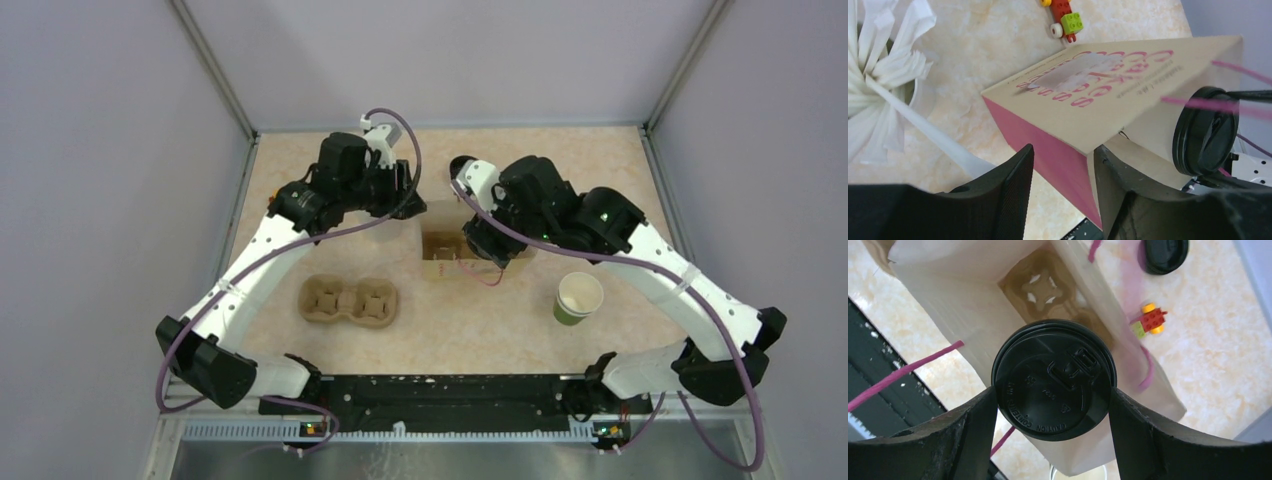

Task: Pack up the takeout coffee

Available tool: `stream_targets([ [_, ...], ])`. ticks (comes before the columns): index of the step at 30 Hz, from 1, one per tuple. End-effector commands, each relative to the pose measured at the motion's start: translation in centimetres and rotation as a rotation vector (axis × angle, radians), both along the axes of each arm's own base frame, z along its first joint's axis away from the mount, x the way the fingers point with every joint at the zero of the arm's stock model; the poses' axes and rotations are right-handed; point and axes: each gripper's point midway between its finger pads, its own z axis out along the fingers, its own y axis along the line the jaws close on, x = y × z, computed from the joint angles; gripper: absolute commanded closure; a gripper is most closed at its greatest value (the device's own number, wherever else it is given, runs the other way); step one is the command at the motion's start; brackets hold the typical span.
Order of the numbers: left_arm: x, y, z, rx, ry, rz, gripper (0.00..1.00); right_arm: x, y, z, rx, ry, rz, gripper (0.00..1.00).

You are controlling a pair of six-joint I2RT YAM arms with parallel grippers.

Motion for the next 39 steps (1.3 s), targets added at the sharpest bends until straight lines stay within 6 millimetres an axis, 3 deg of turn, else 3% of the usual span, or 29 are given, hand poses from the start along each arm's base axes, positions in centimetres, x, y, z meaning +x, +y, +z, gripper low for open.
stream_targets([
  [1, -0.7, 1.3, 0.6, -0.004, 0.090, 0.093, 0.43, -2.3, 0.3, 1.2, 0.091, 0.006, 0.049, 0.34],
  [5, -2.3, 1.1, 0.7, -0.032, 0.112, 0.051, 0.39, -3.5, 1.2, 0.0, 0.075, -0.001, 0.090, 0.34],
  [12, -5.5, 0.2, 1.6, -0.107, 0.089, -0.105, 0.27, -2.8, 2.5, -0.1, 0.091, -0.048, 0.053, 0.34],
  [18, -6.1, 0.3, 0.5, -0.111, 0.092, -0.120, 0.27, -2.4, 3.2, -0.3, 0.108, -0.062, 0.055, 0.34],
  [22, -4.7, 0.6, -0.7, -0.079, 0.070, -0.074, 0.35, -2.6, 3.6, -0.8, 0.112, -0.056, 0.077, 0.35],
  [29, -3.1, 0.4, -0.5, -0.079, 0.026, -0.039, 0.46, -3.0, 4.0, -1.6, 0.107, -0.048, 0.120, 0.35],
  [32, -3.0, 0.1, -0.4, -0.081, 0.007, -0.064, 0.61, -3.2, 4.0, -2.0, 0.104, -0.057, 0.136, 0.35],
  [35, -3.0, 0.0, -0.3, -0.074, -0.025, -0.099, 0.77, -3.1, 4.3, -1.1, 0.116, -0.117, 0.170, 0.35],
  [39, -2.9, -0.5, 0.6, -0.058, -0.111, -0.179, 0.77, -2.5, 4.9, 0.3, 0.112, -0.248, 0.248, 0.35],
])
